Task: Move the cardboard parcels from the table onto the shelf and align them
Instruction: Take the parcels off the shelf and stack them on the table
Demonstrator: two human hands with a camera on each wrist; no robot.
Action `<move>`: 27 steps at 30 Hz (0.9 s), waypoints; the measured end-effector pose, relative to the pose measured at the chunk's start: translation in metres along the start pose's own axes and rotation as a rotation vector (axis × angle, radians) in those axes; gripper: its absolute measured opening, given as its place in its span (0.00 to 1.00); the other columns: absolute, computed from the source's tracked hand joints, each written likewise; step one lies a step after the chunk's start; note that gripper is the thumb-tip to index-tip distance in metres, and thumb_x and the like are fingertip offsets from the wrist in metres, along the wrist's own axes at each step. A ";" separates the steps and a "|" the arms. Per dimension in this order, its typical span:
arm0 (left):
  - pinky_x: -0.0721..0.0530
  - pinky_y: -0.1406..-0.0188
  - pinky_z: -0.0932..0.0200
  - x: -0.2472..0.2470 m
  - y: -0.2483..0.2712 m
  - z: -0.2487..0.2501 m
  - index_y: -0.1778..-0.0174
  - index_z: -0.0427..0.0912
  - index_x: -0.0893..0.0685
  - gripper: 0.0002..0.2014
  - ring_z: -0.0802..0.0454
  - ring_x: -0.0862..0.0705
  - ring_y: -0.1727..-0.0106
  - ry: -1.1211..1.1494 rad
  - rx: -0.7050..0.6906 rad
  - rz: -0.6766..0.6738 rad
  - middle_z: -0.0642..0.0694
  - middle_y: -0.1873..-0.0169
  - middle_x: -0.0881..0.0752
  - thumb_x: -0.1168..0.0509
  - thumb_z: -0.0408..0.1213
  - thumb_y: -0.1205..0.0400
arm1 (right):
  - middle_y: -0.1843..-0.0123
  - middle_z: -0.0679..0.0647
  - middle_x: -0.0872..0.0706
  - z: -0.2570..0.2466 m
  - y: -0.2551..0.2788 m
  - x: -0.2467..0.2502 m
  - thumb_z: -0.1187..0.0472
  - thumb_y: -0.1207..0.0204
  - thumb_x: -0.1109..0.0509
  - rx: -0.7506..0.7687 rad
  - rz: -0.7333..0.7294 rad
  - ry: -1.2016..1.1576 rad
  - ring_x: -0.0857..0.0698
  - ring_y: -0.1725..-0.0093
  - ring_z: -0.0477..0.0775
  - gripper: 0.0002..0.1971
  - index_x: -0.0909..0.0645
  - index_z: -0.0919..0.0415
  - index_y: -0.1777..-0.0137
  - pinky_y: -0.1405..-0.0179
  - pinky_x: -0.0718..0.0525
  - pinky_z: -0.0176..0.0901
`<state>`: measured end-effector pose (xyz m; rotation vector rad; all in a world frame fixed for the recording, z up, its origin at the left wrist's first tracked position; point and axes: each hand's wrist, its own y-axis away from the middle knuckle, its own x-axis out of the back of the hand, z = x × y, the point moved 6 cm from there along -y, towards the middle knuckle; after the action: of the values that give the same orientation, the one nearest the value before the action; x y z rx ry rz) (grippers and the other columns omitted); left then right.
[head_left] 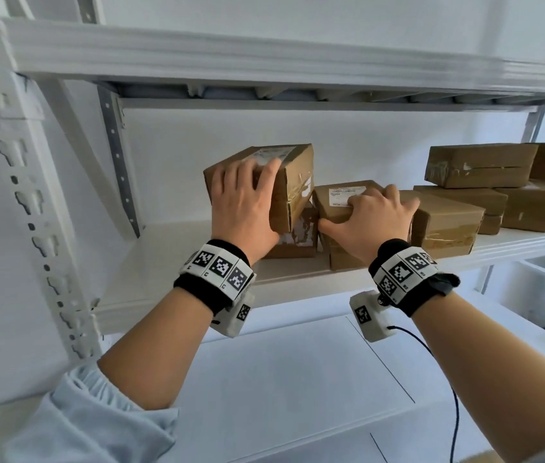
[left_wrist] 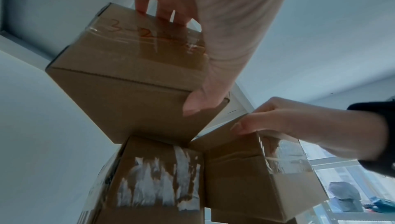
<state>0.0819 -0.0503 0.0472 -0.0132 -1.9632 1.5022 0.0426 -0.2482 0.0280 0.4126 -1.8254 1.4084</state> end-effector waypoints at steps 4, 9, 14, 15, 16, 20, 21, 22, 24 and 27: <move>0.34 0.23 0.37 0.020 0.017 -0.005 0.21 0.49 0.35 0.55 0.38 0.27 0.30 0.040 0.006 -0.004 0.39 0.33 0.25 0.16 0.52 0.44 | 0.47 0.51 0.15 -0.014 0.029 0.030 0.22 0.36 0.43 -0.035 0.043 0.035 0.26 0.35 0.62 0.35 0.13 0.53 0.53 0.35 0.32 0.68; 0.35 0.23 0.38 0.047 0.036 -0.007 0.21 0.50 0.35 0.54 0.38 0.28 0.30 0.056 0.004 0.012 0.39 0.32 0.26 0.17 0.47 0.44 | 0.48 0.51 0.15 -0.022 0.056 0.059 0.21 0.37 0.45 -0.077 0.036 0.049 0.25 0.36 0.62 0.37 0.13 0.52 0.52 0.35 0.31 0.68; 0.35 0.23 0.37 0.087 0.054 -0.010 0.21 0.50 0.36 0.54 0.38 0.29 0.29 0.054 0.008 0.033 0.39 0.32 0.26 0.17 0.46 0.43 | 0.49 0.50 0.14 -0.032 0.081 0.092 0.21 0.36 0.43 -0.069 0.067 0.031 0.24 0.37 0.62 0.36 0.14 0.53 0.55 0.36 0.30 0.67; 0.35 0.23 0.37 0.096 0.057 -0.010 0.21 0.50 0.36 0.53 0.38 0.29 0.29 0.049 0.008 0.042 0.39 0.31 0.26 0.17 0.46 0.42 | 0.49 0.50 0.14 -0.033 0.087 0.100 0.21 0.35 0.43 -0.067 0.074 0.026 0.24 0.37 0.61 0.36 0.14 0.53 0.55 0.36 0.30 0.67; 0.35 0.22 0.37 0.105 0.061 -0.009 0.21 0.50 0.37 0.53 0.37 0.29 0.29 0.046 0.010 0.049 0.39 0.31 0.27 0.17 0.46 0.42 | 0.49 0.50 0.14 -0.034 0.093 0.107 0.20 0.35 0.42 -0.066 0.081 0.020 0.24 0.37 0.61 0.36 0.14 0.53 0.54 0.36 0.30 0.67; 0.35 0.23 0.37 0.144 0.080 -0.006 0.21 0.50 0.37 0.54 0.37 0.29 0.29 0.030 0.038 0.062 0.38 0.32 0.26 0.17 0.49 0.42 | 0.50 0.49 0.14 -0.035 0.123 0.136 0.20 0.36 0.45 -0.054 0.094 -0.014 0.24 0.37 0.60 0.37 0.13 0.52 0.53 0.37 0.30 0.66; 0.35 0.24 0.37 0.153 0.087 -0.004 0.22 0.50 0.37 0.53 0.37 0.28 0.30 0.022 0.043 0.066 0.38 0.32 0.26 0.17 0.50 0.42 | 0.50 0.49 0.14 -0.036 0.131 0.143 0.20 0.36 0.45 -0.047 0.093 -0.025 0.23 0.38 0.60 0.37 0.13 0.52 0.54 0.37 0.30 0.65; 0.35 0.24 0.37 0.164 0.094 -0.002 0.22 0.50 0.37 0.53 0.37 0.28 0.30 0.013 0.049 0.066 0.39 0.32 0.26 0.17 0.50 0.42 | 0.51 0.49 0.14 -0.037 0.140 0.149 0.20 0.36 0.47 -0.039 0.087 -0.035 0.23 0.39 0.59 0.38 0.13 0.52 0.54 0.37 0.30 0.65; 0.35 0.24 0.37 0.184 0.114 0.002 0.22 0.50 0.36 0.53 0.38 0.29 0.30 -0.007 0.061 0.056 0.39 0.32 0.26 0.18 0.48 0.42 | 0.52 0.49 0.14 -0.039 0.160 0.160 0.20 0.39 0.51 -0.019 0.066 -0.055 0.22 0.40 0.59 0.39 0.14 0.52 0.56 0.37 0.31 0.66; 0.35 0.25 0.38 0.215 0.149 0.005 0.22 0.50 0.35 0.52 0.38 0.29 0.31 -0.052 0.078 0.035 0.39 0.32 0.26 0.18 0.46 0.43 | 0.54 0.49 0.14 -0.047 0.192 0.172 0.20 0.38 0.50 0.006 0.029 -0.095 0.21 0.40 0.59 0.38 0.15 0.52 0.58 0.36 0.32 0.67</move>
<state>-0.1442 0.0791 0.0227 0.0258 -1.9522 1.6158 -0.1782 -0.1064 0.0308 0.4646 -1.9104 1.4366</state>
